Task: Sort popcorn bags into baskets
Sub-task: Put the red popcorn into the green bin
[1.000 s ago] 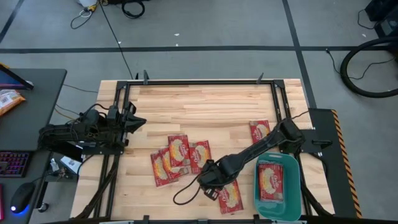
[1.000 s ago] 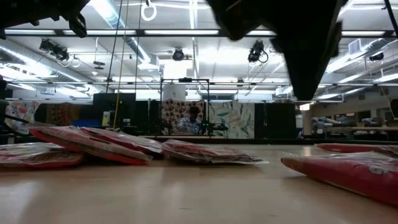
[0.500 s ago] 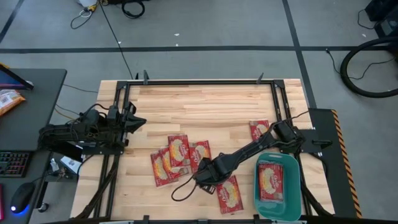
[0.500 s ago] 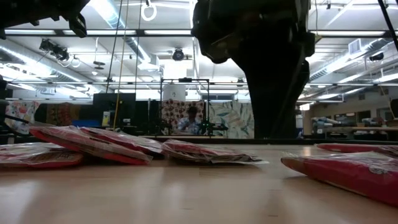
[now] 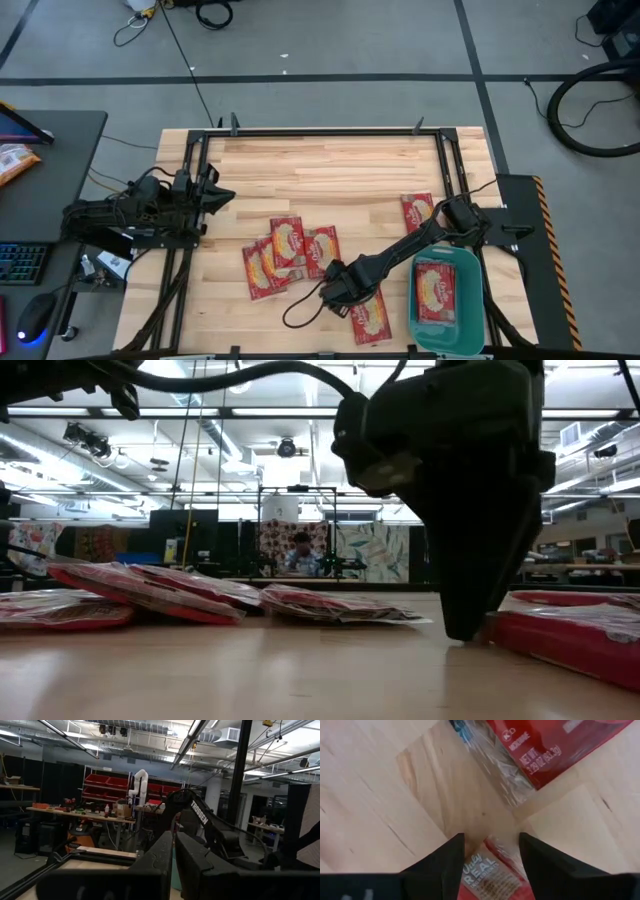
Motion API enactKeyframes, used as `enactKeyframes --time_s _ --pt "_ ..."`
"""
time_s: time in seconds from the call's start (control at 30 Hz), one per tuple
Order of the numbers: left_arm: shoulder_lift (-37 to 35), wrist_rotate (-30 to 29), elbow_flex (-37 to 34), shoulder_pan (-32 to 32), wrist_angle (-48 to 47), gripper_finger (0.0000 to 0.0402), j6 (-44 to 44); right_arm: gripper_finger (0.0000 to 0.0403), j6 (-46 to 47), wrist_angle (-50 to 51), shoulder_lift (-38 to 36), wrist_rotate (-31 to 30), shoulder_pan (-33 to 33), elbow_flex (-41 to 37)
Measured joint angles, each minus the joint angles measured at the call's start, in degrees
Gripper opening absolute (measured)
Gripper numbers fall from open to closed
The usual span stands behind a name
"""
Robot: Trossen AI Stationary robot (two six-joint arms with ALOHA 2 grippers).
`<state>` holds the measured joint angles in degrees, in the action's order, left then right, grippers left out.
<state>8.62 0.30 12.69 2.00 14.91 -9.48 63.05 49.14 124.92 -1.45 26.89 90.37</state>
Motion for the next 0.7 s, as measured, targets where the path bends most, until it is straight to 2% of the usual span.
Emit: enactKeyframes --time_s 0.13,0.4,0.63,0.7 --pt "-0.01 0.00 0.00 0.02 0.09 0.0027 0.00 0.0160 -1.31 0.58 0.04 -0.83 0.45 -0.96" --pt "-0.01 -0.01 -0.02 0.02 0.06 0.0027 -0.01 0.0020 -5.04 2.18 0.24 -2.36 0.79 -1.12" --pt "-0.01 -0.02 0.00 0.02 0.04 0.0027 -0.02 0.0005 -4.80 5.15 -2.29 -5.54 0.76 -1.78" --pt "0.00 0.00 -0.02 0.02 0.03 0.0027 -0.02 0.0005 -4.33 6.12 -3.92 -8.04 0.58 -1.87"
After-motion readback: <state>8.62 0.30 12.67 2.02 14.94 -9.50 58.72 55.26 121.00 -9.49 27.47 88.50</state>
